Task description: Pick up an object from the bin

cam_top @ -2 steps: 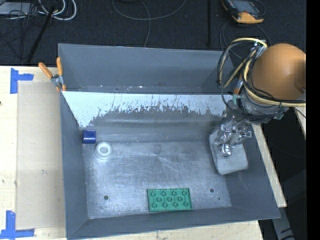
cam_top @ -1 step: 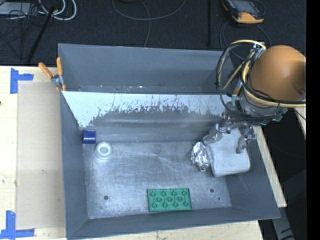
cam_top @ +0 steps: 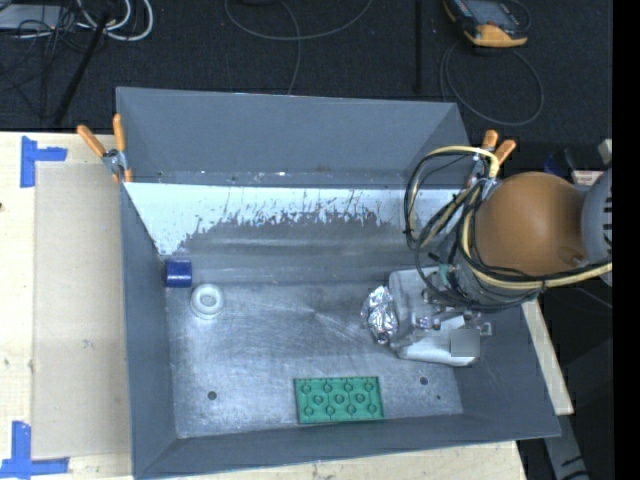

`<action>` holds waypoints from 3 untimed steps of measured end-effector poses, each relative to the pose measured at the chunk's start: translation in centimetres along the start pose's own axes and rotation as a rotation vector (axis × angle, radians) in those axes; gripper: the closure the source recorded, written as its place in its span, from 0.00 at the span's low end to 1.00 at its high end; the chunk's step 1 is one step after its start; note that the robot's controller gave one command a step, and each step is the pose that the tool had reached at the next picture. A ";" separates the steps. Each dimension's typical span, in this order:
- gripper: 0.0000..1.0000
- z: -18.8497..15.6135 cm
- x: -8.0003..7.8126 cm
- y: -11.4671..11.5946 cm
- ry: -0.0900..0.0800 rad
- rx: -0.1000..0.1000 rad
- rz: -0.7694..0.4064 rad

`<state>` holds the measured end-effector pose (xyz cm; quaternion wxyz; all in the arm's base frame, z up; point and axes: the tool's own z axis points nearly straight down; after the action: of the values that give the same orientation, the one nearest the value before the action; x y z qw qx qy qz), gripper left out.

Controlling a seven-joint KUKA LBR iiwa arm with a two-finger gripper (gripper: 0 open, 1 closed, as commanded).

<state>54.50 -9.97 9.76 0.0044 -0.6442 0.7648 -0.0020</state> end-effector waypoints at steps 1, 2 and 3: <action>0.00 -0.6 1.6 -2.4 -0.016 -0.018 -0.245; 0.00 1.7 -10.8 2.8 0.023 0.005 -0.328; 0.00 -1.9 -8.0 4.8 0.000 -0.012 -0.699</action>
Offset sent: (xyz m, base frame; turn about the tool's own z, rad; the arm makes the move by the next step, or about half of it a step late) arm 0.0305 -0.0477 0.0038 -0.2776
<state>51.09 -1.32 11.67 -0.0003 -0.8673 0.4978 0.0009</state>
